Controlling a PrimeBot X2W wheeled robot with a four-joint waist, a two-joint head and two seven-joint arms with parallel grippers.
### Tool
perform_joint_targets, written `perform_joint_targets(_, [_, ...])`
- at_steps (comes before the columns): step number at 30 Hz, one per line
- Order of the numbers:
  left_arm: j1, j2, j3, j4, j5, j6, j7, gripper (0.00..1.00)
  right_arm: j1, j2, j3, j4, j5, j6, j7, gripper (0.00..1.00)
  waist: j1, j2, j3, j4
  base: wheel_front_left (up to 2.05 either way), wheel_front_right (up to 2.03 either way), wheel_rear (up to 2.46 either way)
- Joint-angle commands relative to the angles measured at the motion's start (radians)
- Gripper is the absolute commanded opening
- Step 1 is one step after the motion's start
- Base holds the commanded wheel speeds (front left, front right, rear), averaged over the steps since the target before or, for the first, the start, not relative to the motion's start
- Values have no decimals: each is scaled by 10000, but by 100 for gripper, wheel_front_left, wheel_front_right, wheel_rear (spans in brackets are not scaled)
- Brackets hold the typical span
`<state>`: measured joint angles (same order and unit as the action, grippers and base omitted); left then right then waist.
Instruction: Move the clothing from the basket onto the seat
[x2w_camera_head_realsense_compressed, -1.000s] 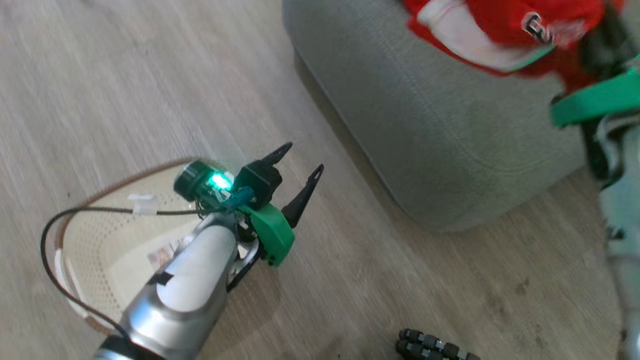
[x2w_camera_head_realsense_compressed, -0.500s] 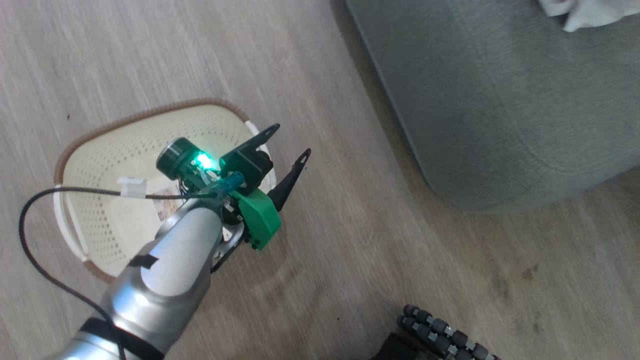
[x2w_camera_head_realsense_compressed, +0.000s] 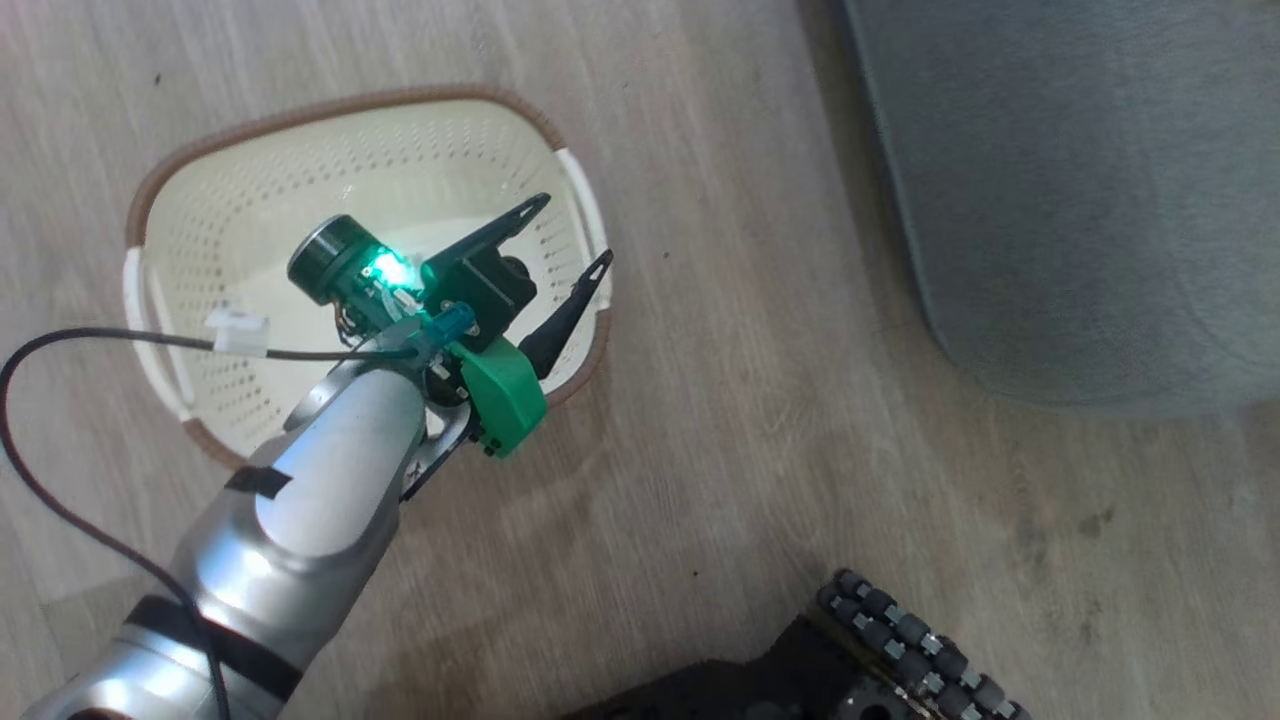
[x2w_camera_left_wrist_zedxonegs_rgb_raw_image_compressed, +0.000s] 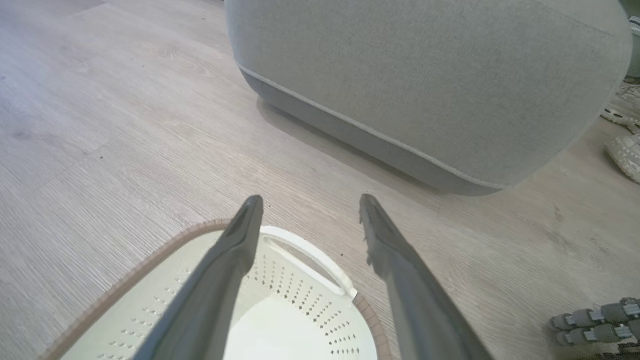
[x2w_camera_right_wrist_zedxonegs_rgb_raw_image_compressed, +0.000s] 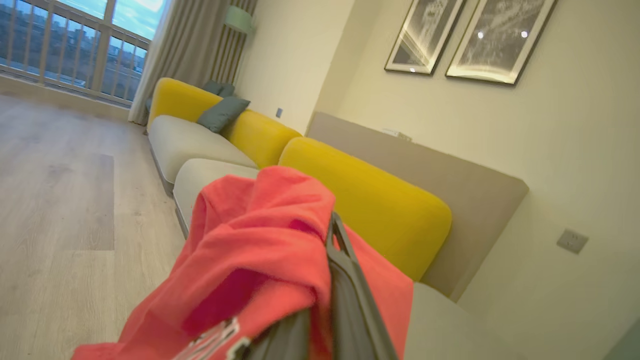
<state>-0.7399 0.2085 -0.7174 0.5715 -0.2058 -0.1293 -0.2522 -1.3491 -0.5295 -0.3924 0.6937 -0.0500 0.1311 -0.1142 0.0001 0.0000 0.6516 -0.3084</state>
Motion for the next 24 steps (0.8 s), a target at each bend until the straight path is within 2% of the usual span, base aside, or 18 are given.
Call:
perform_joint_targets(1, [-195, 180, 160, -312, -63, -10, -95, 100, -417, -404, -365, -201, -24, -4, 123, 0, -1, 0, 371, 355, 0, 0, 0])
perform_joint_targets(4, [-248, 211, 141, -406, -68, -11, -95, 100, -592, -505, -1139, 95, 7, -4, 334, 0, -1, 0, 631, 585, 0, 0, 0])
perform_joint_targets(9, [-117, 292, 318, -522, -170, 23, -95, 100, -424, -358, -3095, 547, -52, -4, 761, 0, -1, 0, 982, 856, 0, 0, 0])
perform_joint_targets(13, [189, 457, 441, -472, -214, 32, -95, 100, 13, 69, -4522, 621, -562, -4, 962, 0, -1, 0, 1139, 862, 0, 0, 0])
perform_joint_targets(15, [302, 475, 585, -519, -261, 59, -95, 100, 401, 420, -5654, 581, -1142, -4, 1217, 0, -1, 0, 1122, 904, 0, 0, 0])
perform_joint_targets(19, [420, 495, 796, -517, -333, 58, -95, 100, 1026, 862, -6639, 516, -1915, -4, 1391, 0, -1, 0, 919, 948, 0, 0, 0])
perform_joint_targets(20, [442, 494, 832, -503, -343, 56, -95, 100, 1178, 972, -6747, 513, -2030, -4, 1348, 11, -1, 0, 856, 953, 0, 0, 0])
perform_joint_targets(21, [466, 488, 883, -490, -358, 55, -95, 100, 1325, 1090, -6839, 543, -2102, -4, 1302, 43, -1, 0, 782, 953, 0, 0, 0])
perform_joint_targets(22, [486, 479, 931, -476, -367, 55, -95, 100, 1448, 1196, -6867, 593, -2113, -4, 1218, 95, -1, 0, 704, 957, 0, 0, 0])
perform_joint_targets(23, [512, 458, 985, -468, -387, 56, -95, 100, 1586, 1267, -6840, 678, -2119, -4, 1135, 100, -1, 0, 618, 962, 0, 0, 0])
perform_joint_targets(24, [535, 441, 1016, -449, -386, 55, -95, 100, 1733, 1297, -6761, 802, -2112, -4, 1052, 100, -1, 0, 528, 969, 0, 0, 0])
